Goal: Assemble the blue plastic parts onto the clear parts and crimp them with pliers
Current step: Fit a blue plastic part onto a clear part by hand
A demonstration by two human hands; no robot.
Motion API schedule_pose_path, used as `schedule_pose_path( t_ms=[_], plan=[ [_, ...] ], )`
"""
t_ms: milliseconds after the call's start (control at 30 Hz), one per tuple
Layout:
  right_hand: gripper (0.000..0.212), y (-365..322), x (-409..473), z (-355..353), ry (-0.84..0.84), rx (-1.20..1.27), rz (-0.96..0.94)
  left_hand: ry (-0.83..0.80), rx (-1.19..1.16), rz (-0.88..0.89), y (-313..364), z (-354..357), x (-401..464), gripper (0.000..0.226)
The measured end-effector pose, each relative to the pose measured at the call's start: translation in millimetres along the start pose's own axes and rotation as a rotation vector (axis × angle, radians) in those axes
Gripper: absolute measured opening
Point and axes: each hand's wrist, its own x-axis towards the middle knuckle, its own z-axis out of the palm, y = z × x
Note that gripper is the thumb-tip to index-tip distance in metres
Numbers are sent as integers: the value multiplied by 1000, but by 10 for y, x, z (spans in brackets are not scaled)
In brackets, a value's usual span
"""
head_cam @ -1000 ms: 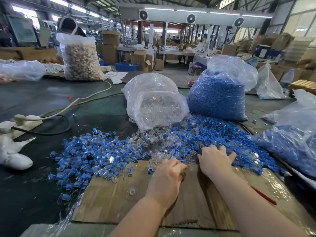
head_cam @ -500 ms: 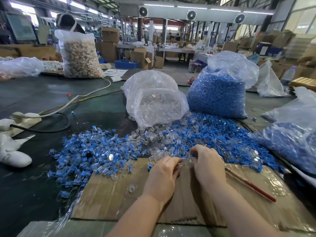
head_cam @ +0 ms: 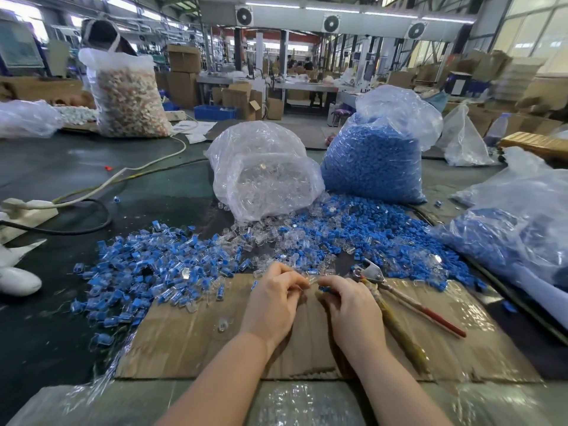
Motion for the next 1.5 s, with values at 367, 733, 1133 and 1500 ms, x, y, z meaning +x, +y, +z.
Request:
schedule_pose_path(
  t_ms=[367, 733, 1133, 1500],
  plan=[
    [30, -9, -23, -63, -24, 69, -23, -9, 39, 3, 0, 4, 0, 14],
    [13, -54, -54, -128, 23, 247, 45, -25, -36, -95, -52, 18, 13, 14],
    [17, -49, -50, -77, 28, 101, 15, -117, -75, -97, -22, -2, 9, 14],
    [18, -26, -69, -74, 16, 85, -33, -188, -140, -58, -22, -12, -25, 14]
  ],
)
